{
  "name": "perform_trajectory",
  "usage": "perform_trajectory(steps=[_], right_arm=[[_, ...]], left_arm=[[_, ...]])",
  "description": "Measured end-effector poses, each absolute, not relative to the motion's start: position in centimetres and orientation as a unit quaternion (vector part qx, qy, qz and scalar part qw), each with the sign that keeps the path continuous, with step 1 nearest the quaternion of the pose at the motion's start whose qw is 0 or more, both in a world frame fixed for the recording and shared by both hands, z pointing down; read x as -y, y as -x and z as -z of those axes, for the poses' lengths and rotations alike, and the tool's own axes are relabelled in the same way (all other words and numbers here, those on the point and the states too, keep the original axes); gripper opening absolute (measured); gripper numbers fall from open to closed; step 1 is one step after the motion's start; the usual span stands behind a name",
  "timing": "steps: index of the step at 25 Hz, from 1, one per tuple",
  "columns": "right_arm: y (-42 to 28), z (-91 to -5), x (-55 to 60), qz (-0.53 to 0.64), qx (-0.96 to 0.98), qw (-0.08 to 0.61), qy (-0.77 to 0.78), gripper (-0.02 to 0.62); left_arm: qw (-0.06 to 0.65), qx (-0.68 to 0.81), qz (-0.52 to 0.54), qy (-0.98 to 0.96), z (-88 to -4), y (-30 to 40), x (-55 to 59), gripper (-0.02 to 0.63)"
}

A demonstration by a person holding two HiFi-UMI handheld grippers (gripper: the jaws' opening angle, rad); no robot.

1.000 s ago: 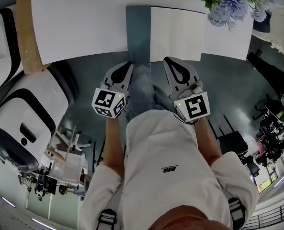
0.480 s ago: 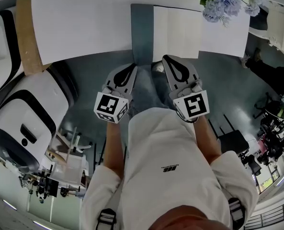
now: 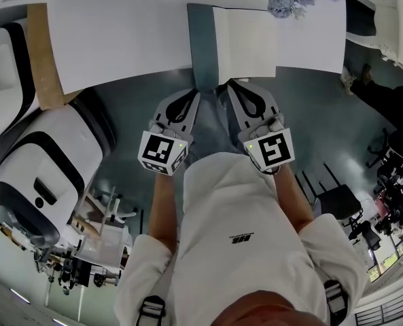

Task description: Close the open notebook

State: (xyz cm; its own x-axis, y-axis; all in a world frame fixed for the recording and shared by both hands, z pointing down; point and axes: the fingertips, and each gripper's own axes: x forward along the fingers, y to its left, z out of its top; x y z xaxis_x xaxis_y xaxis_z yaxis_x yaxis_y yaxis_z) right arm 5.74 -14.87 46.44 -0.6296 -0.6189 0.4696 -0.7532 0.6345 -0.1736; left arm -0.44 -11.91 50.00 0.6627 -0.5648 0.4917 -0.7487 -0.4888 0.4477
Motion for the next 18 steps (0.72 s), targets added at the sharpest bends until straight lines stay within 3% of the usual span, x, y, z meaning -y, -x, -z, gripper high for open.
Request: perform_trajectory(steps=[18], right_arm=[[-11.8, -45.3, 13.1, -0.178, 0.865, 0.17, -0.437, -0.005]], left_arm=[[0.294, 0.347, -0.135, -0.88, -47.5, -5.4, 11.9, 0.0]])
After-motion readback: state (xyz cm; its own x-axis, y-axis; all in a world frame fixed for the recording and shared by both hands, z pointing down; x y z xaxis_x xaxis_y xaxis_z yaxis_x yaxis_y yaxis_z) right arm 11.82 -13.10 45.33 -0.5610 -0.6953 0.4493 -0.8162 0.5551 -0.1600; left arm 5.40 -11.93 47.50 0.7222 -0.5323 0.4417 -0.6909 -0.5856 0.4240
